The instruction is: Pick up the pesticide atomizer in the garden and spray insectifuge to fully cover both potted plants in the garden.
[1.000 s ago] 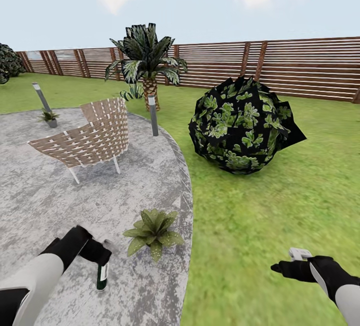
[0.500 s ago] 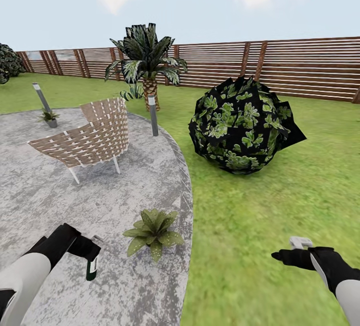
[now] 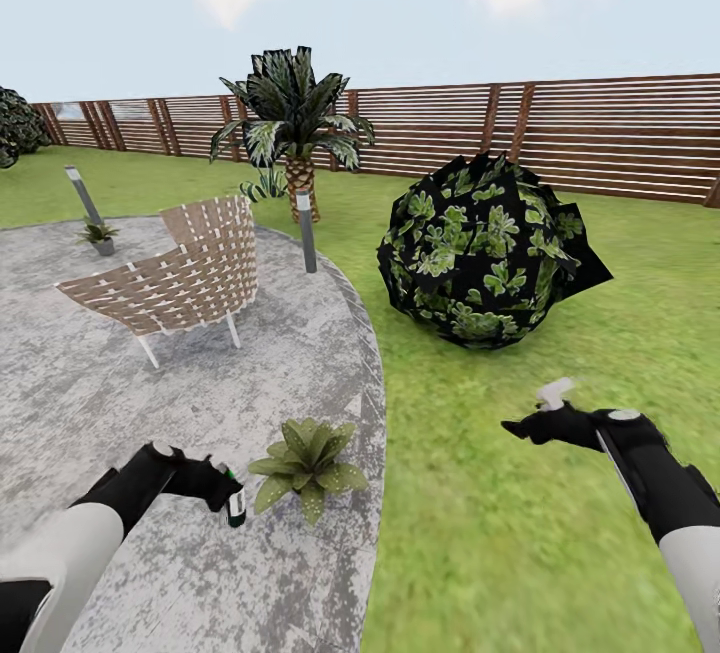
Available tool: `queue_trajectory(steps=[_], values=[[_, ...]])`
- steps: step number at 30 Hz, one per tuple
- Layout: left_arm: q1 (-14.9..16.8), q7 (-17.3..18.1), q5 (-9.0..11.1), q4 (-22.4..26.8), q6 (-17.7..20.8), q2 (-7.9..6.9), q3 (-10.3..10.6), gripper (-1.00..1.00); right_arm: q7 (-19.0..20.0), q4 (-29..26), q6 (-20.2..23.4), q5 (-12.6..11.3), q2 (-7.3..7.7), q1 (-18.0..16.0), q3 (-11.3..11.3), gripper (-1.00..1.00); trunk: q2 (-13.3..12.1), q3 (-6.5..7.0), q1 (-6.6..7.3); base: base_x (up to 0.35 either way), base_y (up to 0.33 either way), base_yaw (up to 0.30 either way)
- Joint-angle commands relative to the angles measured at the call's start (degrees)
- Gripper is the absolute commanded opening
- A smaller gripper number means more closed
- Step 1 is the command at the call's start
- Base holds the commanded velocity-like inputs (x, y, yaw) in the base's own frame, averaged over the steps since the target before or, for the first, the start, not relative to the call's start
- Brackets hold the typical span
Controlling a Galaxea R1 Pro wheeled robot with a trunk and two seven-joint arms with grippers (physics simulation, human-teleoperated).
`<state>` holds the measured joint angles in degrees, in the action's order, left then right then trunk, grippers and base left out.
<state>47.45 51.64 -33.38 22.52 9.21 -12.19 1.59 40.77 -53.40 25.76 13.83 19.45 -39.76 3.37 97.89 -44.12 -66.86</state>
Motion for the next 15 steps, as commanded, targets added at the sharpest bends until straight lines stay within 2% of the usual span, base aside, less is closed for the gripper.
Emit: queue_trajectory(steps=[1,3,5,6,8,9,10,11,13,14,15], values=[[0.0,1.7,0.1,0.1,-0.4,0.18,2.0,-1.00,2.7,-0.4,0.2,0.5,-0.02,0.0,-1.5,1.00,0.0,-0.05,0.00,0.000,0.000,0.000],[0.0,4.2,0.1,0.2,-1.1,0.52,4.4,-1.00,6.9,-0.5,0.3,0.4,-0.14,0.0,-2.9,1.00,0.0,-0.05,0.00,0.000,0.000,0.000],[0.0,5.8,0.1,0.2,-2.0,0.71,6.2,-1.00,12.7,-0.6,0.3,0.5,-1.25,0.0,-4.4,1.00,0.0,-0.05,0.00,0.000,0.000,0.000],[0.0,6.7,0.1,0.2,-3.3,0.79,7.7,-1.00,17.5,-0.6,0.3,0.6,-4.08,0.0,-6.0,1.00,0.0,-0.05,0.00,0.000,0.000,0.000],[0.1,8.1,0.1,0.2,-4.0,1.12,8.8,-1.00,19.9,-0.6,0.3,0.6,-7.45,0.0,-7.5,1.00,0.0,-0.05,0.00,0.000,0.000,0.000],[0.1,9.3,0.0,0.2,-4.1,1.54,9.2,-1.00,20.3,-0.6,0.3,0.7,-8.58,0.0,-8.3,1.00,0.0,-0.05,0.00,0.000,0.000,0.000],[0.2,10.4,-0.1,0.2,-4.1,1.89,9.5,-1.00,20.6,-0.7,0.3,0.7,-9.56,0.0,-9.3,1.00,0.0,-0.05,0.00,0.000,0.000,0.000],[0.3,11.5,-0.7,0.2,-4.1,2.20,9.8,-1.00,20.9,-0.7,0.3,0.7,-10.74,0.0,-11.2,1.00,0.0,-0.05,0.00,0.000,0.000,0.000],[0.4,12.2,-2.2,0.2,-4.1,2.40,10.1,-1.00,21.0,-0.7,0.3,0.7,-11.75,0.0,-14.4,1.00,0.0,-0.05,0.00,0.000,0.000,0.000],[0.4,12.4,-3.3,0.2,-4.0,2.46,10.1,-1.00,21.0,-0.7,0.3,0.7,-12.04,0.0,-15.8,-1.00,0.0,-0.05,0.00,0.000,0.000,0.000],[0.4,12.6,-5.4,0.2,-4.0,2.53,10.2,-1.00,21.1,-0.7,0.3,0.7,-12.31,0.0,-17.6,-1.00,0.0,-0.05,0.00,0.000,0.000,0.000]])
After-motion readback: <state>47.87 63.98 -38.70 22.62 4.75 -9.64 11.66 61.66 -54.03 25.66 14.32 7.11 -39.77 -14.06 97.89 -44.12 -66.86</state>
